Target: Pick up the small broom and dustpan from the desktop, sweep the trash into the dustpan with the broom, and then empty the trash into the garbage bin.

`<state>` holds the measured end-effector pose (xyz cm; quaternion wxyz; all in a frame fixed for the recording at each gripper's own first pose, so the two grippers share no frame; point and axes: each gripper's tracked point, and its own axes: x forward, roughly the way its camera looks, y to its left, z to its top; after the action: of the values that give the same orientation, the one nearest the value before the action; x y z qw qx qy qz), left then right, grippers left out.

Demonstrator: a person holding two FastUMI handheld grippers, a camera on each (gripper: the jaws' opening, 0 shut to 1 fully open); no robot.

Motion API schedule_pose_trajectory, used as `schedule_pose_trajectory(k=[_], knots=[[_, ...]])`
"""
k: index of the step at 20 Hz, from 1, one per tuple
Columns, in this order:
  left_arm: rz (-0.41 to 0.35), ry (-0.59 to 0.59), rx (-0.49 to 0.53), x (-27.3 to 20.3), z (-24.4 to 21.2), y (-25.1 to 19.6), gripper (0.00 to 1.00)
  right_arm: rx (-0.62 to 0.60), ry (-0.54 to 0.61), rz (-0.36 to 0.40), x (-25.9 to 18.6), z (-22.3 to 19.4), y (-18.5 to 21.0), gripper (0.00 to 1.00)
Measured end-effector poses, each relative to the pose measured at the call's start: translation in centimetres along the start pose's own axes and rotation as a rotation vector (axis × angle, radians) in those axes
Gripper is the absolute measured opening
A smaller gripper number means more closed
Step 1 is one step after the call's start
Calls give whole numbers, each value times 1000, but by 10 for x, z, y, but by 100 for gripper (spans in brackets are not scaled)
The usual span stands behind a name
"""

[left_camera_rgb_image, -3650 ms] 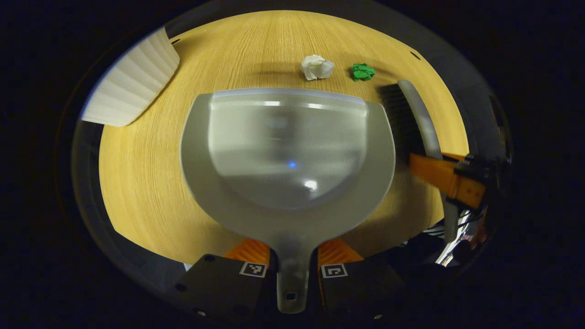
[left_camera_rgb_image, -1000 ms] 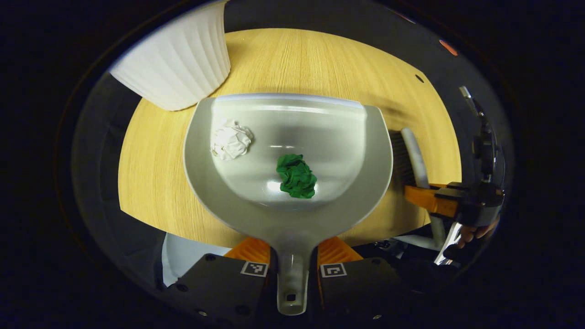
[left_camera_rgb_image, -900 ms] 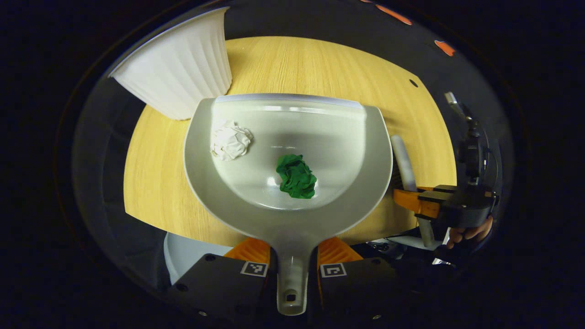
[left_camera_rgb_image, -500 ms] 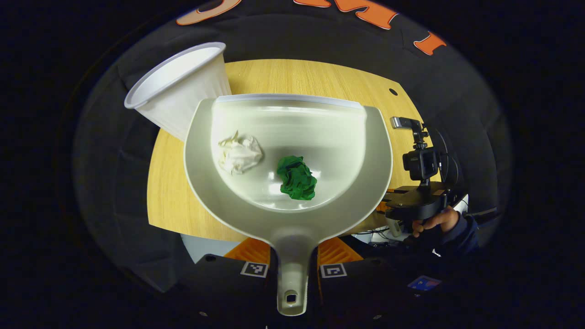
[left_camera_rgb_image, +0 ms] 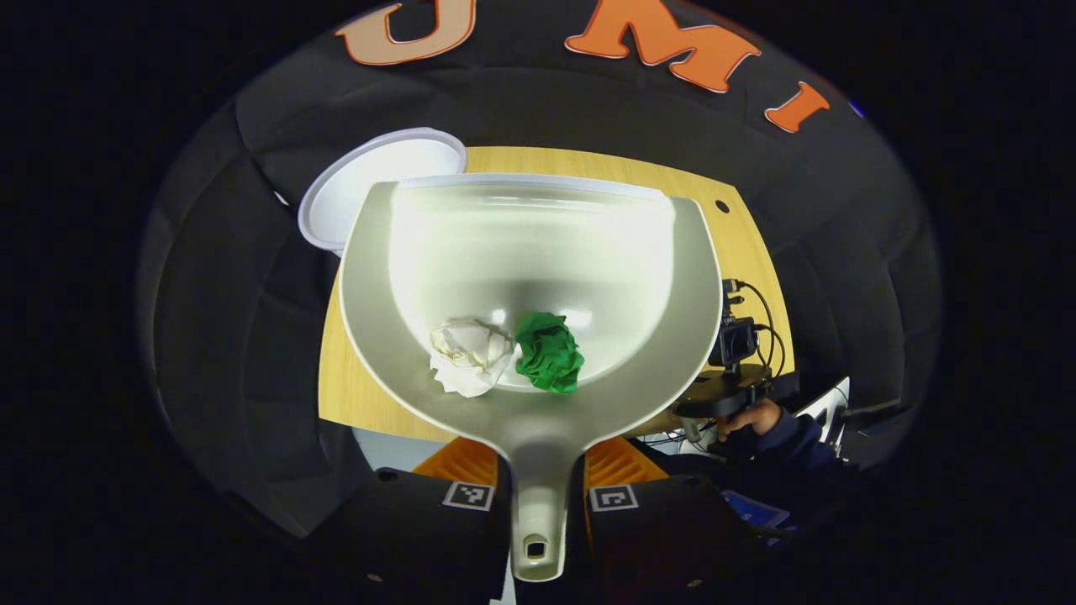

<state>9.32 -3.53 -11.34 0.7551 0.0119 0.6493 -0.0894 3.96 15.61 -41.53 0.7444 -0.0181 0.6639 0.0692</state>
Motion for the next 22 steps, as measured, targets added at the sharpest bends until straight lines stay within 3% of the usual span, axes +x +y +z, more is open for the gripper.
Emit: schedule_pose_trajectory(k=[3,9,13,20,22], knots=[[76,-19,-21,-3,19,48,27,7,2,3,0,0,1,24],[302,-7,-22,2,57,181,27,46,9,1,0,-1,3,24],[487,-8,138,-9,94,260,27,74,13,-2,-1,0,6,25],[732,18,410,13,123,320,27,106,18,-3,-2,3,8,25],[802,49,529,20,136,320,27,107,20,-6,-2,3,8,24]])
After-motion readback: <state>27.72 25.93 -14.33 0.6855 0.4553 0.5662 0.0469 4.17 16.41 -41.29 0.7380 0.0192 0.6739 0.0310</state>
